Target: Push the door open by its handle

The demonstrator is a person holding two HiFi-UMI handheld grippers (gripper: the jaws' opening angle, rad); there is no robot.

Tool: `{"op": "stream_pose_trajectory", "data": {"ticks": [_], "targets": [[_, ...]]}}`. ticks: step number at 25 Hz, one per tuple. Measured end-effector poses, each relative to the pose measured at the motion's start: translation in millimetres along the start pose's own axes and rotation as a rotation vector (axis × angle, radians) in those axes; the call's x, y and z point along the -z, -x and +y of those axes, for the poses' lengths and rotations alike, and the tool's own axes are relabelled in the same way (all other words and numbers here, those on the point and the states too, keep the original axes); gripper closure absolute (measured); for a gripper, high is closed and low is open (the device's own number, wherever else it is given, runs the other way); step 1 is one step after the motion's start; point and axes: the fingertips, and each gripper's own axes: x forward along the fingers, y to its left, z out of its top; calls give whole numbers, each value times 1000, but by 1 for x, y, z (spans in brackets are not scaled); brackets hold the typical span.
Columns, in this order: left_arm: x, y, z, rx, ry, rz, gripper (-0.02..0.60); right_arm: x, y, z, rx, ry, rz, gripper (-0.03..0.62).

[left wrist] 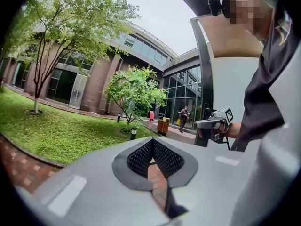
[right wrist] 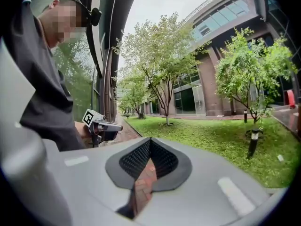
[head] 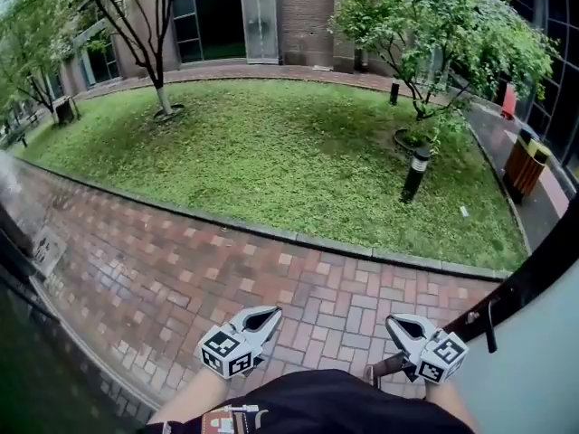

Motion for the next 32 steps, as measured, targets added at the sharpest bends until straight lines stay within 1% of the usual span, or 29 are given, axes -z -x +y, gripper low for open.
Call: {"op": "stream_pose_trajectory", "data": {"ticks": [3,7,9,11,12,16,20,22,25,27,32], "targets": [[15,18,-47,-46,30,12,578,19,6,7,-84,-20,12,593],[31,34,-93,-113,26,62,578,34,4,19,-187,-43,31,594],[30,44,-106,-133,23,69,578,34,12,37,-233,-38,30,593],[25,53,-106,-143,14,65,578,30,20,53,-249,-18,23,594],[22,55,-104,-134,10,59,578,29,25,59,-238,-13,18,594],[21,70,-96,-50,-26,48,578,38,38,89,-165,-20,21,594],[34,71,-86,36,-39,82,578,49,50,113,-83,-62,0,594],[37,66,-90,92,-39,97,578,52,68,128,-23,-53,9,594],[36,66,-111,165,-31,90,578,51,103,147,59,-37,22,594],[36,68,-122,186,-30,85,578,46,120,150,91,-45,4,594],[35,66,-142,218,-27,78,578,32,141,157,117,-19,-20,594]]}}
